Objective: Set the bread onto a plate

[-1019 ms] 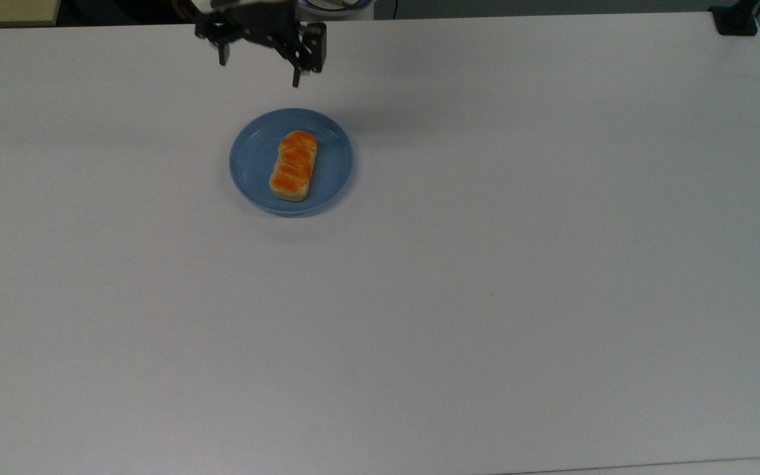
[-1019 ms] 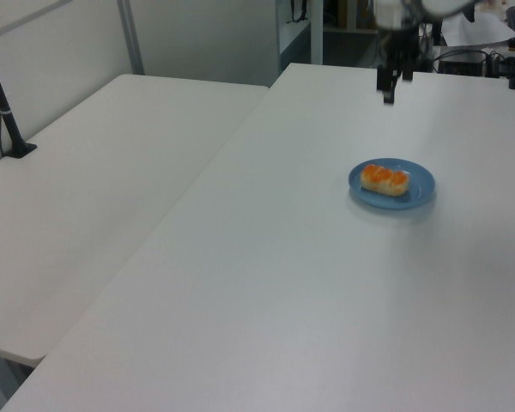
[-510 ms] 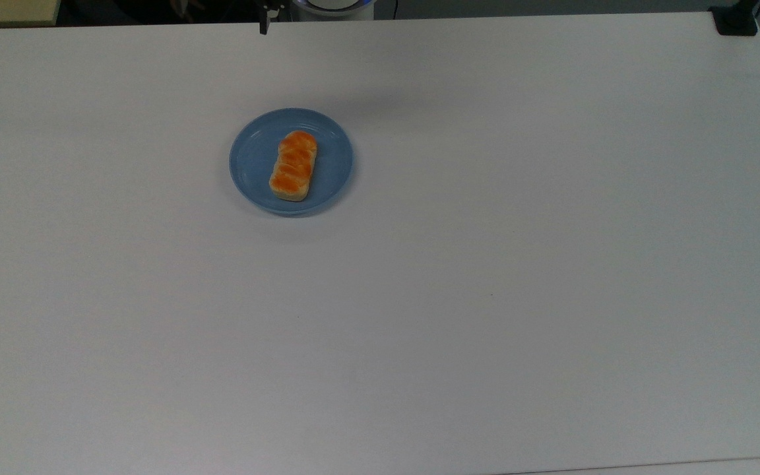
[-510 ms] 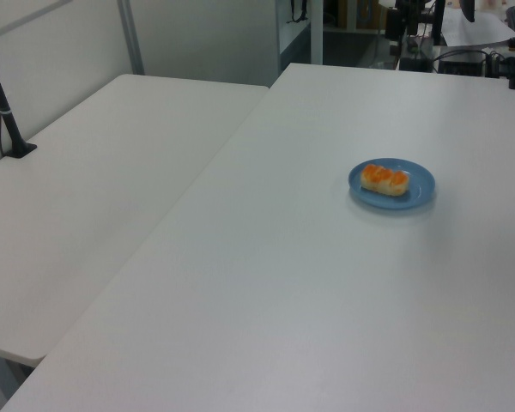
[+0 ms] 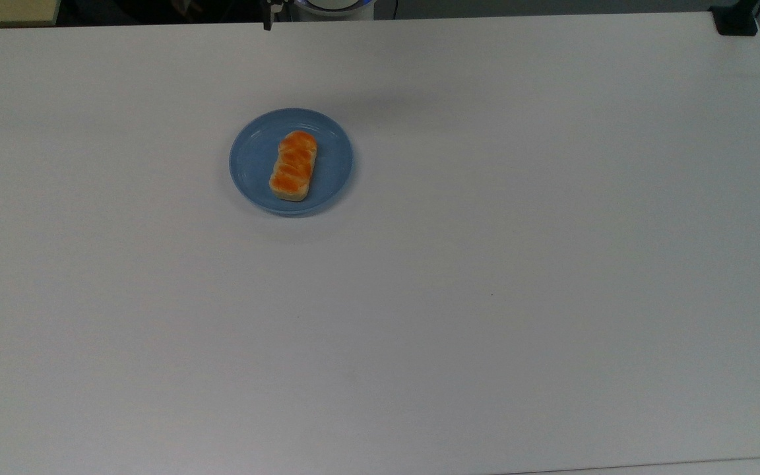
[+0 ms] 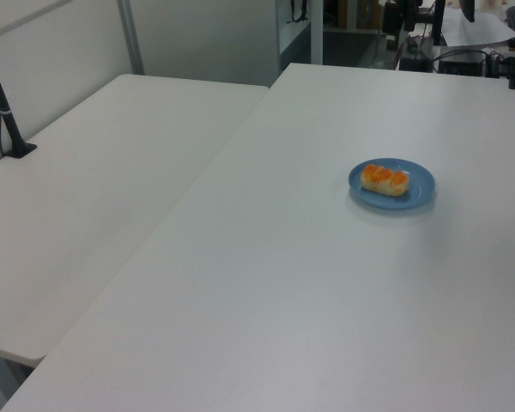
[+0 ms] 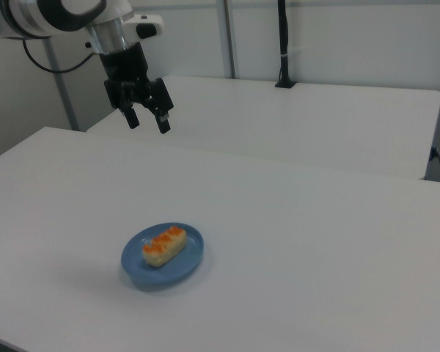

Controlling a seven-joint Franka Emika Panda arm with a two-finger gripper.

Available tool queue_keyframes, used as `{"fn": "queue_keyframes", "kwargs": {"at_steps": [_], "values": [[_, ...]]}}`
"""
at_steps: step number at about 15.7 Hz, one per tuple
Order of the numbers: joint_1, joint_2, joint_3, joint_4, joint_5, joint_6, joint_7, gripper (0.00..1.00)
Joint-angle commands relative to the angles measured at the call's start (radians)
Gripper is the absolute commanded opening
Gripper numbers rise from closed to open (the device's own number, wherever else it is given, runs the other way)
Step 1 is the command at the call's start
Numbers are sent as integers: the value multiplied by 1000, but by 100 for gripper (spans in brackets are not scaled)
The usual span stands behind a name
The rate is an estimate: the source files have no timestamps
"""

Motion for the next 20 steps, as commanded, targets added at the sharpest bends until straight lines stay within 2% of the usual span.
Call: {"fn": "queue_keyframes", "kwargs": {"at_steps": [1, 9, 13, 15, 17, 20], "values": [[12, -6, -11, 23, 19, -17, -13, 100], [11, -7, -12, 20, 31, -17, -25, 100], [2, -7, -14, 7, 40, -14, -160, 100], [3, -9, -16, 4, 45, -17, -118, 100], [6, -9, -19, 6, 48, -15, 14, 100], [5, -9, -22, 4, 54, -6, 37, 100]]}}
